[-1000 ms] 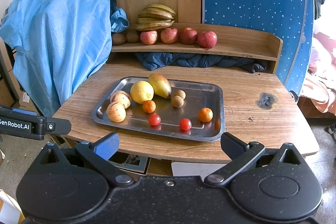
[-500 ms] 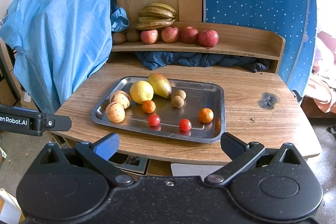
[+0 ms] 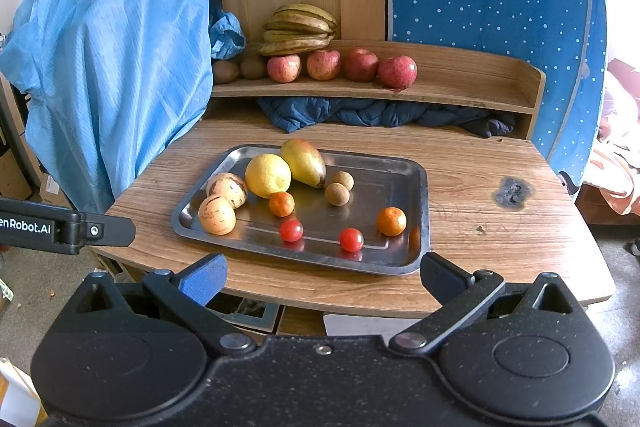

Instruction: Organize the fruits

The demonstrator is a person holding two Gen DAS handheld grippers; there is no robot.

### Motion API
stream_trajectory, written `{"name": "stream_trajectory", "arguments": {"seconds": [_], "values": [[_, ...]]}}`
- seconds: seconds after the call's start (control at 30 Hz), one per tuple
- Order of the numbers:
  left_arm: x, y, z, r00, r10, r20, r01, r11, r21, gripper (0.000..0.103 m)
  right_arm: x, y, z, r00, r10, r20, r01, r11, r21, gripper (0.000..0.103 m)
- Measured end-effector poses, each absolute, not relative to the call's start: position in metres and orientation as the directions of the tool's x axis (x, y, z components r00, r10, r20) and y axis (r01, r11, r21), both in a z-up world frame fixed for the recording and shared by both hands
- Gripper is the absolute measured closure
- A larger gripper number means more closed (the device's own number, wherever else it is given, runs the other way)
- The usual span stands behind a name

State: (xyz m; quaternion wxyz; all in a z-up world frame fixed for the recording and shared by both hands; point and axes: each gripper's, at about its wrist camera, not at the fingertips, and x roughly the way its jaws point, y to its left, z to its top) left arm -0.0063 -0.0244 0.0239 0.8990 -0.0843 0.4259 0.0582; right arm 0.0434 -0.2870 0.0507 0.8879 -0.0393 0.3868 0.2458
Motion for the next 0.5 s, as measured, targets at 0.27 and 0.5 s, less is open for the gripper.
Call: {"name": "stream_trajectory", "arguments": {"seconds": [0.27, 0.5], "values": [[-0.0061, -0.0247, 0.0237, 0.629, 0.028, -0.777, -0.174, 0.979, -0.106, 0.001, 0.0466, -0.2827, 0.0490, 0.569, 0.413, -0.711, -0.478, 0.870, 0.122, 0.001], [-0.0063, -0.0262, 0.0238, 0.632, 0.024, -0.774, -0.171, 0.979, -0.108, 0.001, 0.0454, -0.2830, 0.0488, 0.568, 0.411, -0.713, -0.475, 0.871, 0.123, 0.001]]}}
